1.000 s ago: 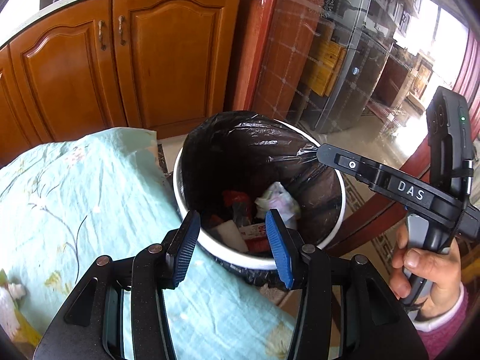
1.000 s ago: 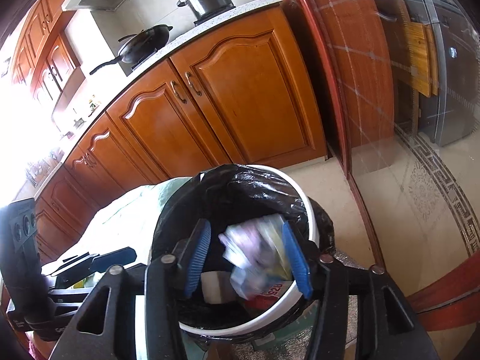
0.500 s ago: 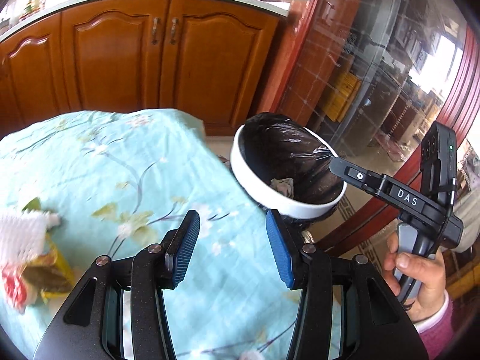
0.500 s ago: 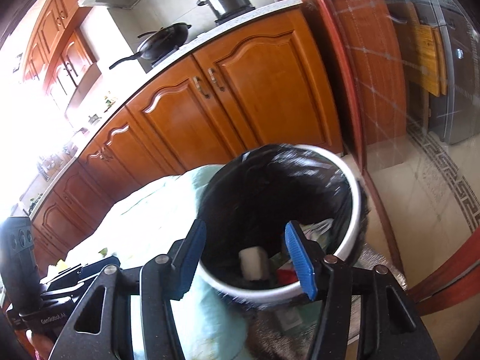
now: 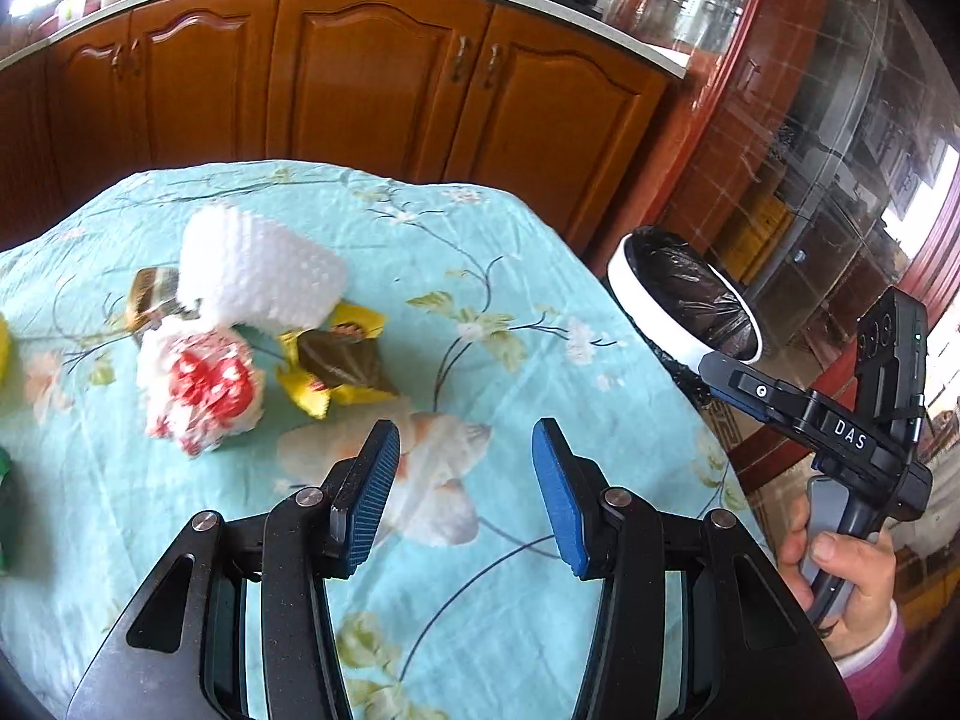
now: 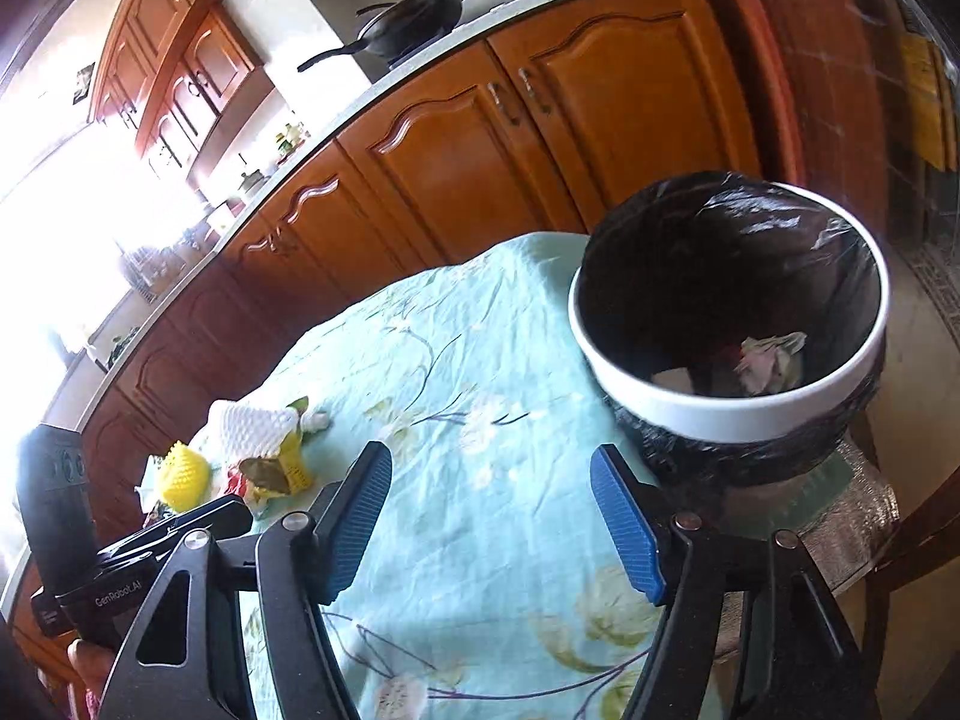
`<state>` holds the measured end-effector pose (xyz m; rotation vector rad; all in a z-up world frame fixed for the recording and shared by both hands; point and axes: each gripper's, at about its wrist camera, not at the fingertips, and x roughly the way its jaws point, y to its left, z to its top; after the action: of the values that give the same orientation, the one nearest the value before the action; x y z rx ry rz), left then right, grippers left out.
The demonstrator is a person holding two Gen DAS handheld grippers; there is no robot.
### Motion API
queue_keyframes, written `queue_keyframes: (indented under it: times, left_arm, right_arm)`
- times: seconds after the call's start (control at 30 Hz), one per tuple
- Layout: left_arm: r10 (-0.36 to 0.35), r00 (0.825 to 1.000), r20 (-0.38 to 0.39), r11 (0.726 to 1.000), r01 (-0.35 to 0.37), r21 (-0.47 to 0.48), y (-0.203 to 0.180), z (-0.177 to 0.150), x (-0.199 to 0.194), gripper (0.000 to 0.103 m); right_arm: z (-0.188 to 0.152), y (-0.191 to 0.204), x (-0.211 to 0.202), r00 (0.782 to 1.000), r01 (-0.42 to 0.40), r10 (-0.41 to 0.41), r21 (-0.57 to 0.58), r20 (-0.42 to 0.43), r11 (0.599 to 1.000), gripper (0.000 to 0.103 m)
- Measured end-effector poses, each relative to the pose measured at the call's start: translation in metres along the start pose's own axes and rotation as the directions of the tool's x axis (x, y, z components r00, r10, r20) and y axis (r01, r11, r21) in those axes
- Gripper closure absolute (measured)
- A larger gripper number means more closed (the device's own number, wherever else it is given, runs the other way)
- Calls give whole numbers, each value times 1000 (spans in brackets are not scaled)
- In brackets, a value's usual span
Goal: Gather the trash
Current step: 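Move both open tools back over the table toward the remaining trash, then grasp the red-printed white bag with the left tool while the right tool grasps the yellow snack bag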
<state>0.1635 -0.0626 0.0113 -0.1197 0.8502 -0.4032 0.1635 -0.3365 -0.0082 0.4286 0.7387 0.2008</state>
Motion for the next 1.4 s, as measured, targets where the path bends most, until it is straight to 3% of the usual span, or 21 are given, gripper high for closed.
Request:
queue_keyframes:
  times: [0.23, 0.6, 0.97, 1.33, 1.37, 1.4]
  left_arm:
    - [82, 996, 28, 994, -79, -79, 49, -20, -26, 57]
    - [151, 987, 57, 978, -141, -156, 96, -26, -41, 53]
    - [157, 987, 46, 979, -150, -138, 107, -13, -27, 53]
    - [147, 989, -4, 981, -146, -127, 115, 3, 13, 53]
    - [136, 991, -9, 982, -136, -129, 115, 3, 16, 55]
    - [126, 992, -11, 983, -127, -129, 114, 3, 18, 66]
  right_arm:
    - [-20, 53, 25, 996, -45, 36, -115, -83, 992, 14]
    - [-31, 106, 51, 985, -120, 92, -189, -148, 975, 14]
    - [-21, 141, 77, 985, -154, 124, -269, -122, 951, 16]
    - [-20, 145, 134, 972, -152, 97, -257, -214, 954, 55]
    - [-21, 145, 137, 971, -151, 95, -253, -221, 956, 63]
    - [-21, 144, 140, 969, -152, 94, -249, -229, 956, 69]
